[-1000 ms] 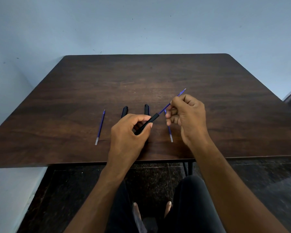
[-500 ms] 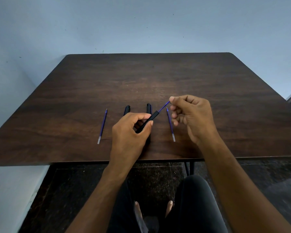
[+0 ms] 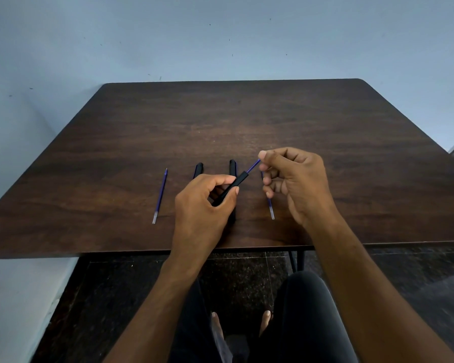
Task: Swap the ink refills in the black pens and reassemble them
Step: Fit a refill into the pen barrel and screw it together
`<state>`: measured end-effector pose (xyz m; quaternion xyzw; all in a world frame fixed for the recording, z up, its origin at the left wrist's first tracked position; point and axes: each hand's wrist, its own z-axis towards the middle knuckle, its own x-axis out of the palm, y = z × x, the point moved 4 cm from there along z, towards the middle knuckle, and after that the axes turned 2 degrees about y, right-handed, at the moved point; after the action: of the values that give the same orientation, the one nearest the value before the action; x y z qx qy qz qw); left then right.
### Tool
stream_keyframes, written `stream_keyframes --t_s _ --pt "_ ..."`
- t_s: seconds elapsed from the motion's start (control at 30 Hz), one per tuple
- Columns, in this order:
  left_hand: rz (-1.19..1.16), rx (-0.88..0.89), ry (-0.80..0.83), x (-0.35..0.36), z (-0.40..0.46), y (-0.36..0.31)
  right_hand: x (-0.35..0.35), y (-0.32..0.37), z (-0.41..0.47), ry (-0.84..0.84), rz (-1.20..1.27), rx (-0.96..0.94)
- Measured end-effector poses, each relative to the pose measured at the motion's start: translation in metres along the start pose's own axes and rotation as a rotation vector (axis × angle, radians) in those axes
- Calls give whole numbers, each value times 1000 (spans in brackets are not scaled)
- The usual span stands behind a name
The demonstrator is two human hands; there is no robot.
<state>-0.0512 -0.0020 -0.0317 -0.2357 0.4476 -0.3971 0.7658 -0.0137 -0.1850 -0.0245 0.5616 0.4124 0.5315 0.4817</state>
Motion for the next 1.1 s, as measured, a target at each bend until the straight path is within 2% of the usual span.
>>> stream_keyframes --t_s 0.4,0.7,0.87,1.1 --pt "-29 -21 -33 -3 -1 1 6 -4 -3 -2 -10 1" --pt "-90 -152 -197 -33 -1 19 17 2 -3 9 -38 -40" --pt "-83 -216 -235 -58 -3 33 39 -2 -6 72 -314 -71" --pt "-49 -221 -264 -73 -5 40 80 2 -9 219 -903 -192"
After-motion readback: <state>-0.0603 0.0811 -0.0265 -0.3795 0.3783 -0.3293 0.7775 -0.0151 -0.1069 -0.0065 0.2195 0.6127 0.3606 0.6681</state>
